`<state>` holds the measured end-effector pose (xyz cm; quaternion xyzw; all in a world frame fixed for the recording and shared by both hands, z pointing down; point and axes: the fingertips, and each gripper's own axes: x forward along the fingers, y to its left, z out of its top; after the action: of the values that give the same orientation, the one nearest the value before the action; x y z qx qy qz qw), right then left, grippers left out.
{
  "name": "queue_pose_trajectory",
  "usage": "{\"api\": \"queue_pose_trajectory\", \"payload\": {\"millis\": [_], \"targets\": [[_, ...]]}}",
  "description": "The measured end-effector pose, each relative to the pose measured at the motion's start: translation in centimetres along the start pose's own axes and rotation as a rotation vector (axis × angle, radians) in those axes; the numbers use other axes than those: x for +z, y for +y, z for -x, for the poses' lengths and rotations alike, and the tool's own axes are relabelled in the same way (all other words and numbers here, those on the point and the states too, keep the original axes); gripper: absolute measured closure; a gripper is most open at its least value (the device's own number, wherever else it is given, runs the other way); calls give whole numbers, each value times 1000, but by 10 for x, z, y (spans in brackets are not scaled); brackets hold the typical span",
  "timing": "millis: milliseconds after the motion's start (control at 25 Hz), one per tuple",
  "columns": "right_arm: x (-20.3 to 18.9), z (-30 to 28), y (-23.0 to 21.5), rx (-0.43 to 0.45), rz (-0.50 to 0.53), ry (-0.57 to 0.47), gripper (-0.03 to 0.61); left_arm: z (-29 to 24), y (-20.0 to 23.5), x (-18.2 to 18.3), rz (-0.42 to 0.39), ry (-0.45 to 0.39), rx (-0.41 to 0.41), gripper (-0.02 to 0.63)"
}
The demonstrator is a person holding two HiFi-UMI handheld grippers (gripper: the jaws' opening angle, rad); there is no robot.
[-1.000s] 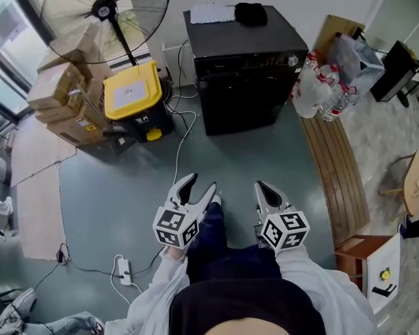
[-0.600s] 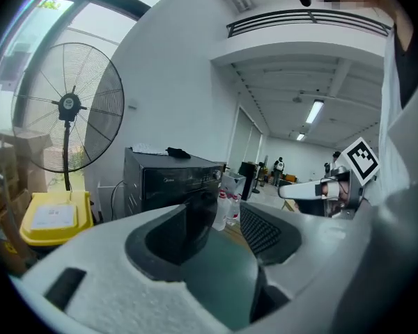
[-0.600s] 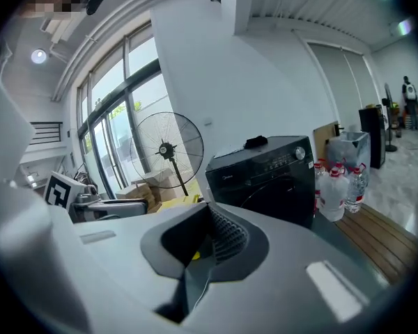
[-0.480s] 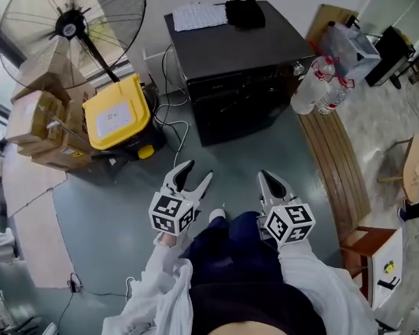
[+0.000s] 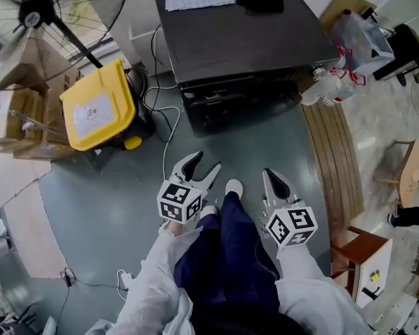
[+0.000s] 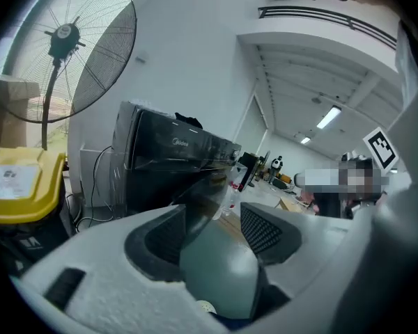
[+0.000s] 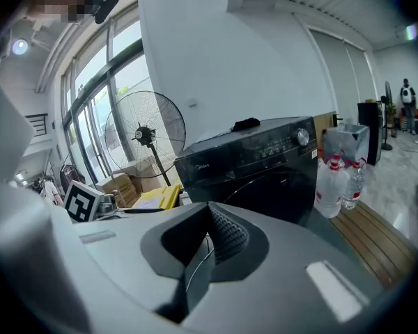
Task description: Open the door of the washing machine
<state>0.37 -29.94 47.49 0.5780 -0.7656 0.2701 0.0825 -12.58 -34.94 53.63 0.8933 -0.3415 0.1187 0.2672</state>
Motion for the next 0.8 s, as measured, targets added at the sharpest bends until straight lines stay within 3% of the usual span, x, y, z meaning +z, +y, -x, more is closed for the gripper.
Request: {"api": "queue_pose_trajectory", "payload": {"millis": [160, 520, 800], "targets": [[-17, -48, -28, 4, -22, 44, 569, -54, 40, -16, -23, 48, 37, 377], [-68, -115, -84, -1, -29, 118, 569, -161, 114, -61, -166, 176, 97, 382], [-89, -135, -108, 2, -42, 152, 569, -206, 147, -79, -310, 275, 132, 417]]}}
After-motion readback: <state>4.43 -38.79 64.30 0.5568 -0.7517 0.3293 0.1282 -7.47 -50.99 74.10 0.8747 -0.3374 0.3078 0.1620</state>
